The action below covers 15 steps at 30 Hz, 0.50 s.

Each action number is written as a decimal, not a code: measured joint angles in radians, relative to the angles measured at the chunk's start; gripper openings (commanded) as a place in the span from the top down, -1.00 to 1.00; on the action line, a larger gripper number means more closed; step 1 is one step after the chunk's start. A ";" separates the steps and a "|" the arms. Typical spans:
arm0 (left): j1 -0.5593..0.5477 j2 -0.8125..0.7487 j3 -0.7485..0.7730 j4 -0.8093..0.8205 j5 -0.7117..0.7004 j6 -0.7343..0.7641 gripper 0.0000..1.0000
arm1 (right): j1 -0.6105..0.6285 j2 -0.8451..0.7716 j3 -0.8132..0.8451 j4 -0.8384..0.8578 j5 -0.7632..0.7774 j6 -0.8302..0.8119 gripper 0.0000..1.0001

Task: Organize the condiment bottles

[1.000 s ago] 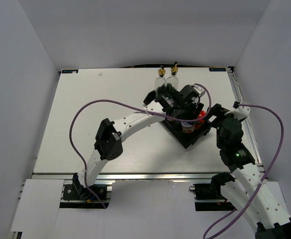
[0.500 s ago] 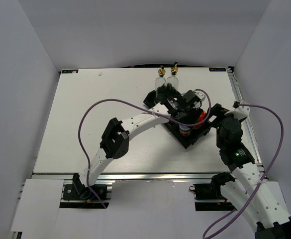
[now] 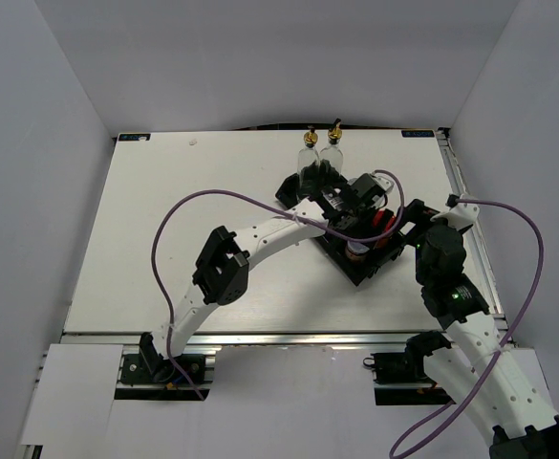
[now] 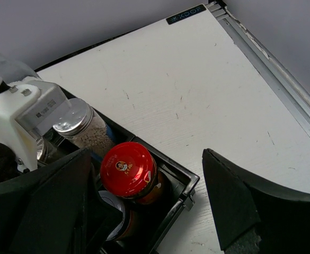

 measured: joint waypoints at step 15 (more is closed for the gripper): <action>-0.002 -0.191 -0.006 0.001 -0.047 0.068 -0.96 | 0.000 0.048 0.005 -0.026 0.006 0.003 -0.79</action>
